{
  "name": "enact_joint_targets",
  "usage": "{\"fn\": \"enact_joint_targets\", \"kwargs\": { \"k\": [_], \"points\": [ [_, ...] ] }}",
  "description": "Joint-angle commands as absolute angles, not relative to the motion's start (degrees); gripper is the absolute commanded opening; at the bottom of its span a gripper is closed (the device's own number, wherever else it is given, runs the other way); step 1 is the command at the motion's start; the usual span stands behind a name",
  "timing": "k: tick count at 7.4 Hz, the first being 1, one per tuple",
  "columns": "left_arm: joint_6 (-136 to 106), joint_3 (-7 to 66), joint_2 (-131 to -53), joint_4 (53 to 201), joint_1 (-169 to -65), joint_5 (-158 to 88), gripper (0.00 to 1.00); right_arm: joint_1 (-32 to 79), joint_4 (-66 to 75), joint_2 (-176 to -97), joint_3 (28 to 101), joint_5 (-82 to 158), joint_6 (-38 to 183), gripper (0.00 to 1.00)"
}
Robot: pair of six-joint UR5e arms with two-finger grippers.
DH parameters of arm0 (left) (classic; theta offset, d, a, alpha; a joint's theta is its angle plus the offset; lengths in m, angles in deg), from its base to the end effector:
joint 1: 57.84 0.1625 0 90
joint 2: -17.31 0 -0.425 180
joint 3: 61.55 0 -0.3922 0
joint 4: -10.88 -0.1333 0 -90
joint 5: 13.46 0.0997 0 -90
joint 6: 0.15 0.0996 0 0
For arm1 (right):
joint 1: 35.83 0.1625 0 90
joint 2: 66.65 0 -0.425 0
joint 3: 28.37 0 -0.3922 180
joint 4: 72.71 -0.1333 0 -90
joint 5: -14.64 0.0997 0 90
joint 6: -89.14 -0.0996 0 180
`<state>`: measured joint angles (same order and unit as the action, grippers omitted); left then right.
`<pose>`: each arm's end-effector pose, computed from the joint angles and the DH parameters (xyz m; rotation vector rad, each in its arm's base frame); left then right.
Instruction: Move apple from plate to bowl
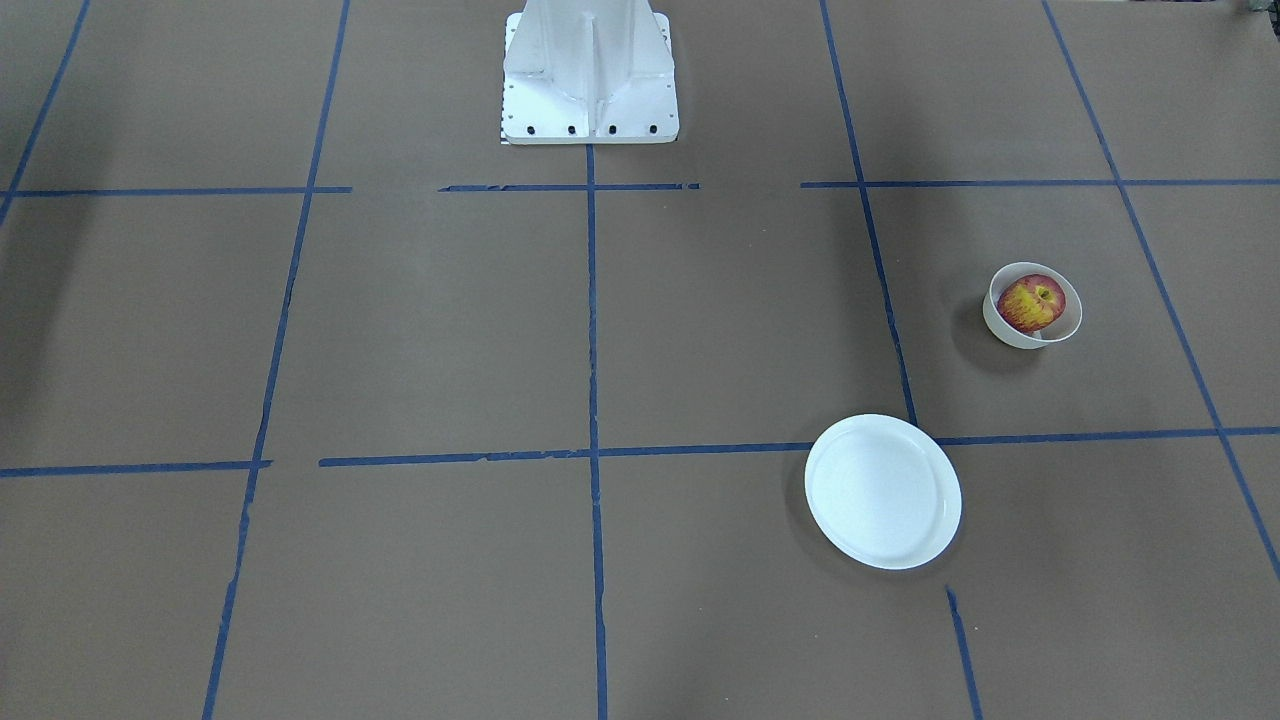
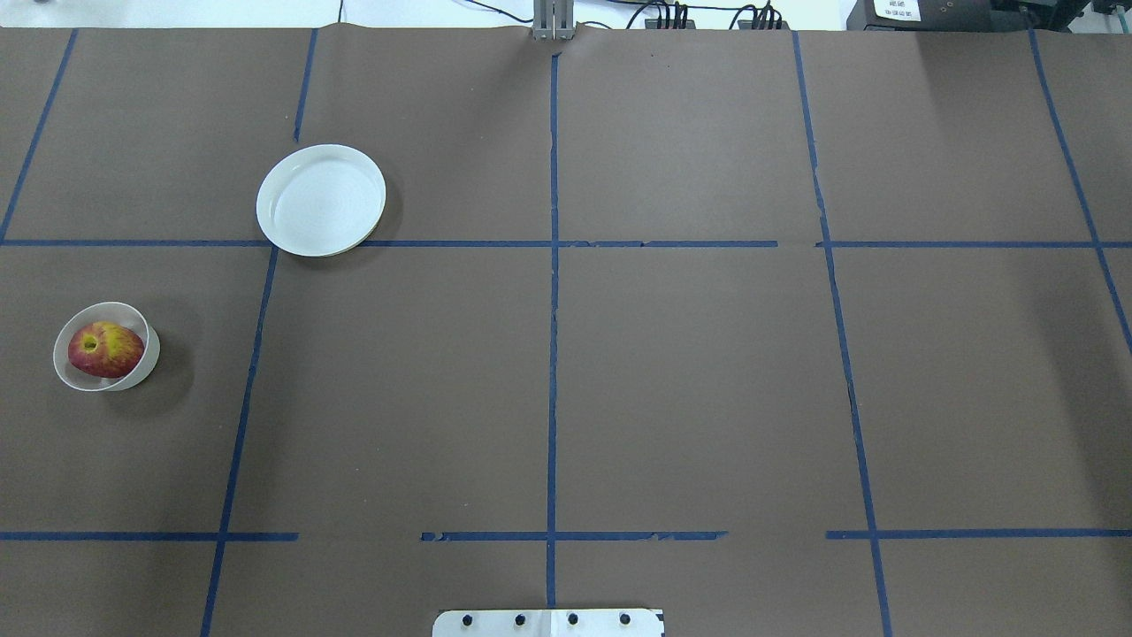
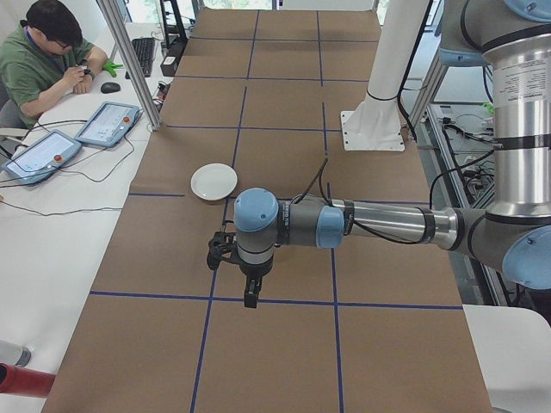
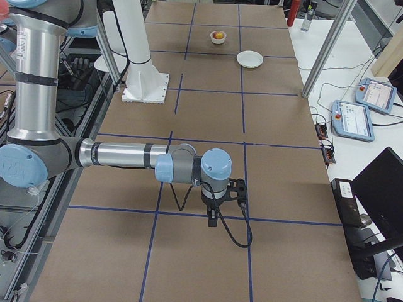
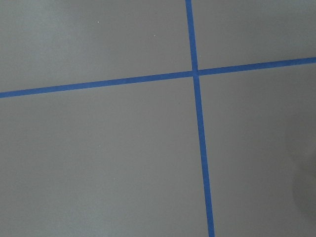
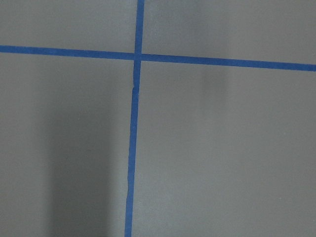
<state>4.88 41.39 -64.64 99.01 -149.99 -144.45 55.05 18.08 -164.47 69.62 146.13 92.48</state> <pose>-0.0842 -0.4319 0.6197 0.0951 0.7108 0.0669 0.0740 -0.4322 0.6581 0.0163 -0.7241 -0.0371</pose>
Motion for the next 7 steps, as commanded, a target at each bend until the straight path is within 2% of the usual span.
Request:
{"fn": "enact_joint_targets", "kwargs": {
  "k": [1, 7],
  "points": [
    [5.12, 41.45, -64.6, 98.77, -150.13, -144.68, 1.0, 55.05, 18.08, -164.47, 69.62, 146.13, 92.48, 1.0],
    [5.03, 41.02, -64.78, 98.85, -150.13, -144.59, 1.0, 55.05, 18.08, -164.47, 69.62, 146.13, 92.48, 1.0]
  ]
}}
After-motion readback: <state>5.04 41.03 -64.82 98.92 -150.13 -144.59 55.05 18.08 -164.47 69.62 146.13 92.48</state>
